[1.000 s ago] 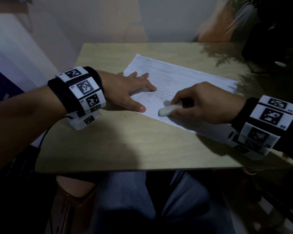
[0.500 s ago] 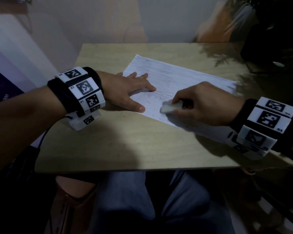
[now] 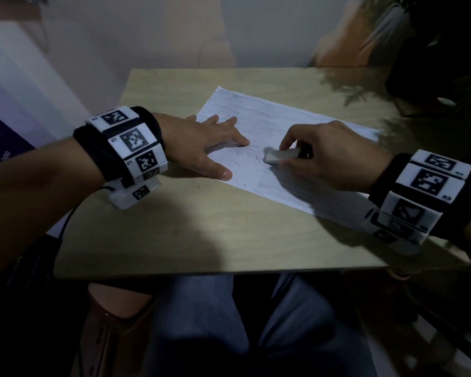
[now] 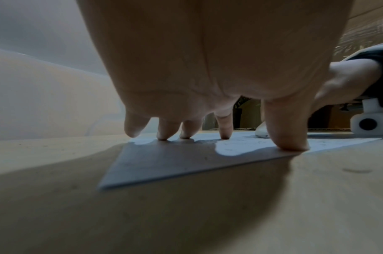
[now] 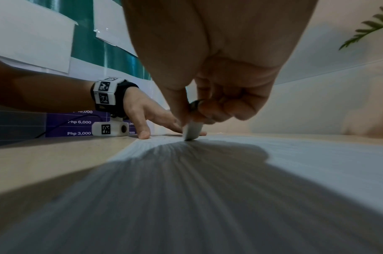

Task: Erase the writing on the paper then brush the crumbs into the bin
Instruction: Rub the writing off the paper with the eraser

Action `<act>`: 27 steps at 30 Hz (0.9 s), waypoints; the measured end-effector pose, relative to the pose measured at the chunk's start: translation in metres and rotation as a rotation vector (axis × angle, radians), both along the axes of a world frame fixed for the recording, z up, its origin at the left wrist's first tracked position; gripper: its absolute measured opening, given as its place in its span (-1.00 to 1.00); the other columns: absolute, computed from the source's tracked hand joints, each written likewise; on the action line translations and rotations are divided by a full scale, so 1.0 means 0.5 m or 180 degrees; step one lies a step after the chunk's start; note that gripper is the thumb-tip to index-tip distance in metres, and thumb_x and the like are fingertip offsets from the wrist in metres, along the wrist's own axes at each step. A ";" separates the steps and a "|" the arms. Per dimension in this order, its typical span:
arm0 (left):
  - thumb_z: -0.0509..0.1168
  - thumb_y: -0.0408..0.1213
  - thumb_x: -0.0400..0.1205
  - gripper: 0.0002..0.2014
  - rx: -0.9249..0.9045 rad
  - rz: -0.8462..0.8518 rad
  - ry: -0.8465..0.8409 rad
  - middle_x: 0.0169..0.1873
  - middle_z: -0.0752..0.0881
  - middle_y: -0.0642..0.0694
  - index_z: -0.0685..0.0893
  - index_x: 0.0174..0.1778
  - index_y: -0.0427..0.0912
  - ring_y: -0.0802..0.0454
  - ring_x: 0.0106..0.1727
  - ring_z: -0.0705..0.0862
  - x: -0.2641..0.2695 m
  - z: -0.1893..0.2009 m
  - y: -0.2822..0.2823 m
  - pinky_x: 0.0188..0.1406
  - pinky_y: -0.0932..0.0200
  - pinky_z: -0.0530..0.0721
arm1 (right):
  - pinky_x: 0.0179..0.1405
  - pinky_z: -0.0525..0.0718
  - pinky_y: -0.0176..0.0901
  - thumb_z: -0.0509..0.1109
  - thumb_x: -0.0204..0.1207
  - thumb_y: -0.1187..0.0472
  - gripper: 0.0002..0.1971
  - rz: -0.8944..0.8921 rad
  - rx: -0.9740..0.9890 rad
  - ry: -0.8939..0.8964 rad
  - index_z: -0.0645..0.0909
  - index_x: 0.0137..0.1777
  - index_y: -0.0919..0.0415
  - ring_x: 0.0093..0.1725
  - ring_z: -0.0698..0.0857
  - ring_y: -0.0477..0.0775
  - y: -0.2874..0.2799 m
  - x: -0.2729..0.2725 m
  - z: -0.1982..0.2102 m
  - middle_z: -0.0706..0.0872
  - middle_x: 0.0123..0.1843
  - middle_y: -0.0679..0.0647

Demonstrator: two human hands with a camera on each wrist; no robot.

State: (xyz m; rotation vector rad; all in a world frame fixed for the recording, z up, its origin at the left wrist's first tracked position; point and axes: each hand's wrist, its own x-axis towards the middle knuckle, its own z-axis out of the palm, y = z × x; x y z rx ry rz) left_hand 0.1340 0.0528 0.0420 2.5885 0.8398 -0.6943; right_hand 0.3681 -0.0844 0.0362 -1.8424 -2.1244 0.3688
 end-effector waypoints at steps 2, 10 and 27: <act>0.23 0.38 0.61 -0.17 -0.0004 -0.0008 -0.0010 0.77 -0.37 0.13 -0.05 0.74 0.44 0.00 0.78 -0.35 0.001 0.001 -0.001 0.76 -0.24 -0.28 | -0.21 0.58 -0.23 0.37 0.47 -0.30 -0.62 0.0247 -0.0107 0.0139 0.71 0.06 -0.05 -0.28 0.64 -0.20 -0.006 -0.007 0.003 0.68 -0.30 -0.20; 0.26 0.36 0.62 -0.17 0.0006 0.0016 -0.0027 0.77 -0.36 0.12 -0.03 0.74 0.42 0.00 0.78 -0.35 0.002 0.001 -0.002 0.76 -0.22 -0.28 | -0.19 0.59 -0.14 0.37 0.50 -0.37 -0.57 0.0064 0.0091 -0.0073 0.72 -0.04 -0.01 -0.20 0.68 -0.14 0.010 -0.006 -0.002 0.75 -0.21 -0.16; 0.21 0.43 0.54 -0.13 -0.0015 0.0013 0.0025 0.77 -0.36 0.12 -0.05 0.73 0.44 -0.01 0.78 -0.35 0.004 0.002 -0.002 0.76 -0.23 -0.28 | -0.14 0.60 -0.12 0.39 0.54 -0.23 -0.68 0.0235 -0.0092 -0.0004 0.77 -0.01 -0.01 -0.20 0.67 -0.16 0.014 -0.012 0.006 0.76 -0.20 -0.17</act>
